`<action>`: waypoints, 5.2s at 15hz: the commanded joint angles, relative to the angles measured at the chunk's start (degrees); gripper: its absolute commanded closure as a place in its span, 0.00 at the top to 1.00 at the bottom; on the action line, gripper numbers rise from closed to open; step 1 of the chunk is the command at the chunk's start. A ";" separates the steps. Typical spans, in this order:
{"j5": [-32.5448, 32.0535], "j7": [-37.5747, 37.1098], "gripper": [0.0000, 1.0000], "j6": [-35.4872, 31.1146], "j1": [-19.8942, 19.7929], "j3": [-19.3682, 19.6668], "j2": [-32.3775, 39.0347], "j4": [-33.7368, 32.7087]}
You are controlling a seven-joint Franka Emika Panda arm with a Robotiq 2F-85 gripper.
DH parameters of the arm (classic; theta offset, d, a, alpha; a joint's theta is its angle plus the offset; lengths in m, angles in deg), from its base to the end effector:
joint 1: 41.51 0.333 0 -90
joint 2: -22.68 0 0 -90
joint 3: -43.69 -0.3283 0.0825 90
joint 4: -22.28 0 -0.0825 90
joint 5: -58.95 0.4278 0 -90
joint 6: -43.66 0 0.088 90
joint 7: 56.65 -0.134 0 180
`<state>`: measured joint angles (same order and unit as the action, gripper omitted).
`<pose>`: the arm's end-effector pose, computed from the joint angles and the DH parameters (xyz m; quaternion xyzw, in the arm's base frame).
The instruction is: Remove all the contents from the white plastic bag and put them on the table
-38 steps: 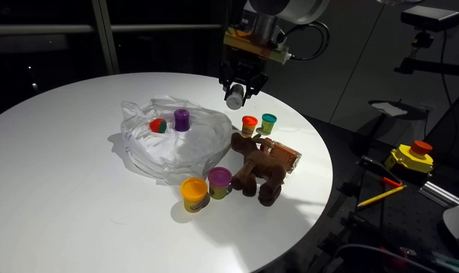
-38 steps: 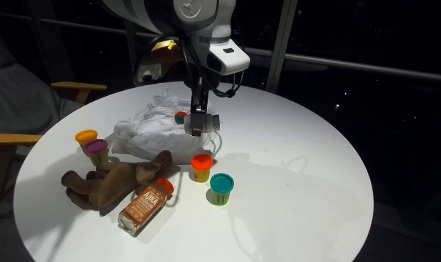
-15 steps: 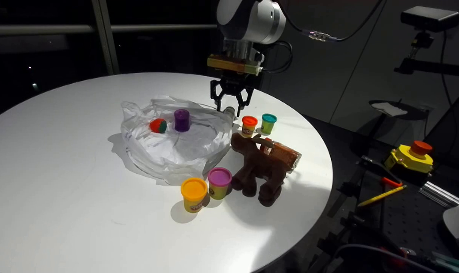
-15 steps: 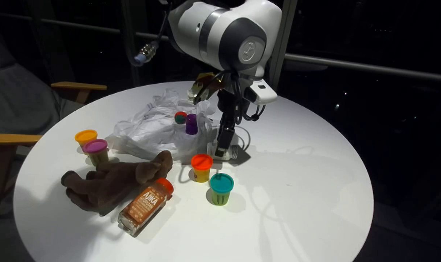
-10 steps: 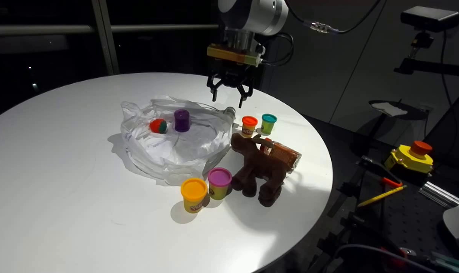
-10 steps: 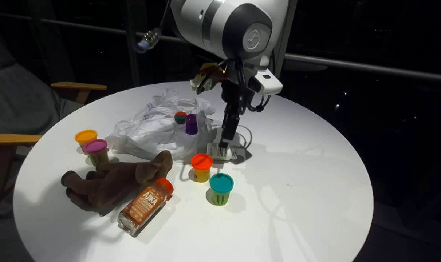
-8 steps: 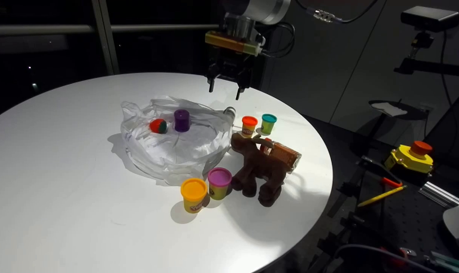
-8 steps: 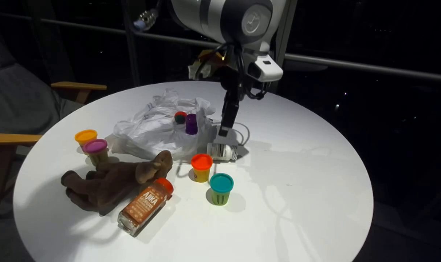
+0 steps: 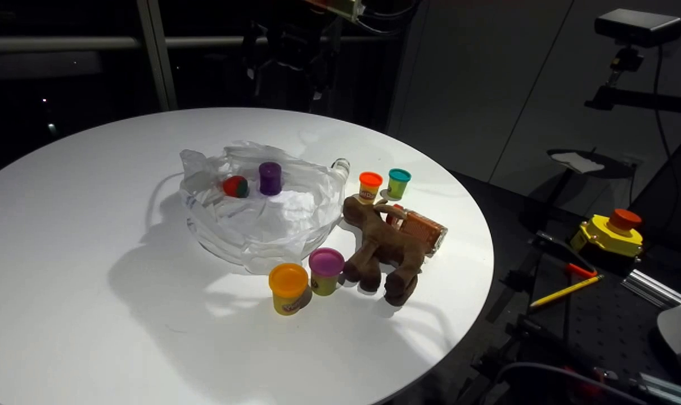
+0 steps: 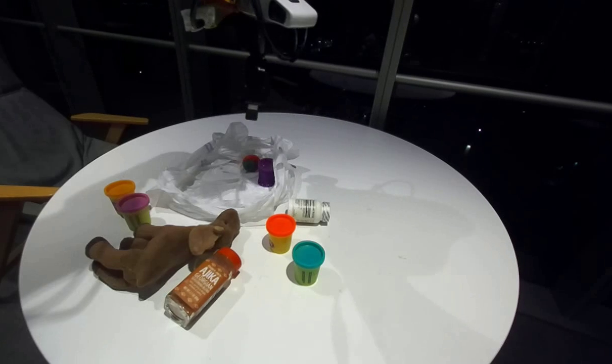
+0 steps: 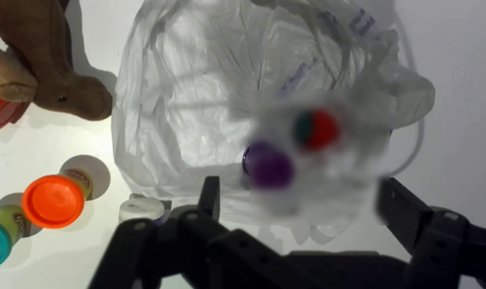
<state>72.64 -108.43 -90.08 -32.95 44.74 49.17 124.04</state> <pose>0.7010 0.1018 0.2658 -0.8900 0.4452 0.0010 0.0984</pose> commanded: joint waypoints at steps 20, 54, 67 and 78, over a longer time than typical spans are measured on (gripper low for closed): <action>-7.88 -0.41 1.00 8.25 1.56 2.68 26.17 -26.19; 12.60 -1.91 0.25 -20.60 -10.82 3.43 -16.89 30.92; 2.88 -3.87 0.25 -13.93 -11.67 5.33 -12.31 23.50; 1.05 -5.79 0.25 -9.65 -12.33 6.05 2.85 11.10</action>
<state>71.02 -115.12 -100.29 -44.27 51.57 49.26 138.52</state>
